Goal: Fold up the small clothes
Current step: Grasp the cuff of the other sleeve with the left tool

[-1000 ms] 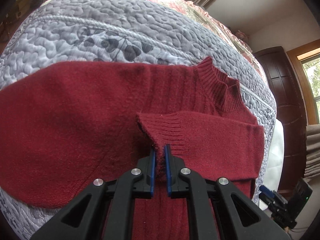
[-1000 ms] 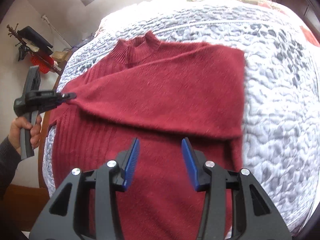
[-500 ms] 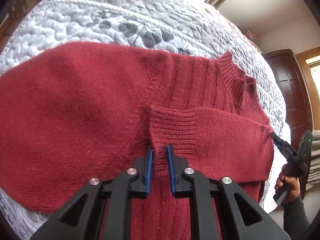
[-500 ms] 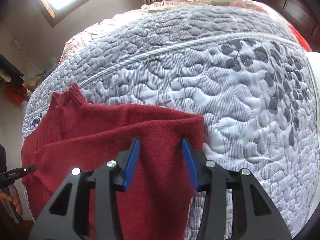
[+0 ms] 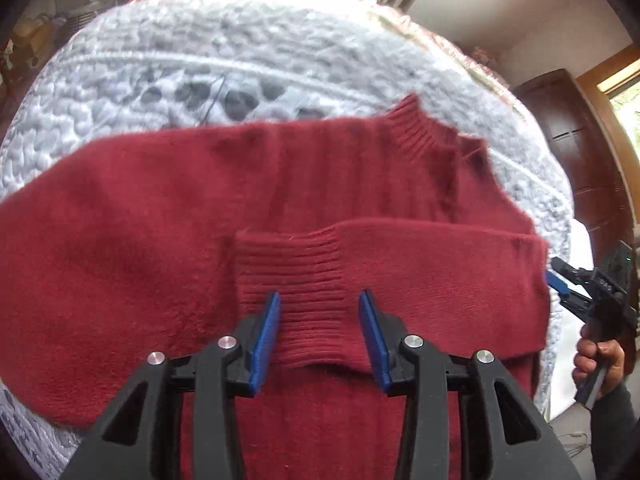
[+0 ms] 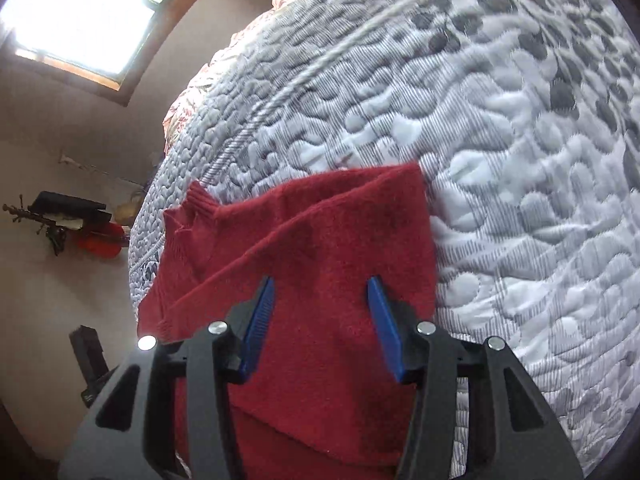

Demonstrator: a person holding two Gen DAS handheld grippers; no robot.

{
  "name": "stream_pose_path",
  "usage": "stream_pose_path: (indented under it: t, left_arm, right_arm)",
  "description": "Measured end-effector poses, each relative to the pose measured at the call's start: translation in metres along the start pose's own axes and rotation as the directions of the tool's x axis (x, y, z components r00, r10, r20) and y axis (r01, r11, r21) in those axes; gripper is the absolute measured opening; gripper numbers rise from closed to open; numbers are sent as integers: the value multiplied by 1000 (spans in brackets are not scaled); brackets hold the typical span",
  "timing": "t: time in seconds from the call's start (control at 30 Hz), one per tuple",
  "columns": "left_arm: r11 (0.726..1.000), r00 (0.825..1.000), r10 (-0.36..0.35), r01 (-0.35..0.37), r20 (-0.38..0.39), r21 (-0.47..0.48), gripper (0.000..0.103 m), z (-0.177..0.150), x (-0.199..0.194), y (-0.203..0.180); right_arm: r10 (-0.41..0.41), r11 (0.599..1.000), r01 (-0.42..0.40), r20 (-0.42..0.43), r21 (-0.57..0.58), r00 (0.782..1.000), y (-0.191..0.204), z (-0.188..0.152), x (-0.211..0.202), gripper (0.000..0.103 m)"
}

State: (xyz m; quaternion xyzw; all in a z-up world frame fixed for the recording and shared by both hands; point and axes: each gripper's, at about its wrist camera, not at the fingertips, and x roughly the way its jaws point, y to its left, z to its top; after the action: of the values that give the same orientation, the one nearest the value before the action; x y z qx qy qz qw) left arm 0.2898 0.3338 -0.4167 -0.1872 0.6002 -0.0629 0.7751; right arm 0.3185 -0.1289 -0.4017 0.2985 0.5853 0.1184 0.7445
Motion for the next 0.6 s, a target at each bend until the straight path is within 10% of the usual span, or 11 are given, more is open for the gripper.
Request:
stream_pose_path:
  t: [0.07,0.4,0.6]
  left_arm:
    - [1000,1000,25,-25,-15,-14,16,-4,9,12]
    - [999,1000,13,-13,-1,-35,17,-5,6,13]
    - [993,990,-7,24,143,-118,72,-30,-60,22]
  right_arm:
    - [54,997,-54,-9,54,998,-8,0,-2,49]
    - [144,985,-138,-57,99,988,-16,-40,-25,55]
    - [80,996,-77,-77,42,994,-1,-45,-22,61]
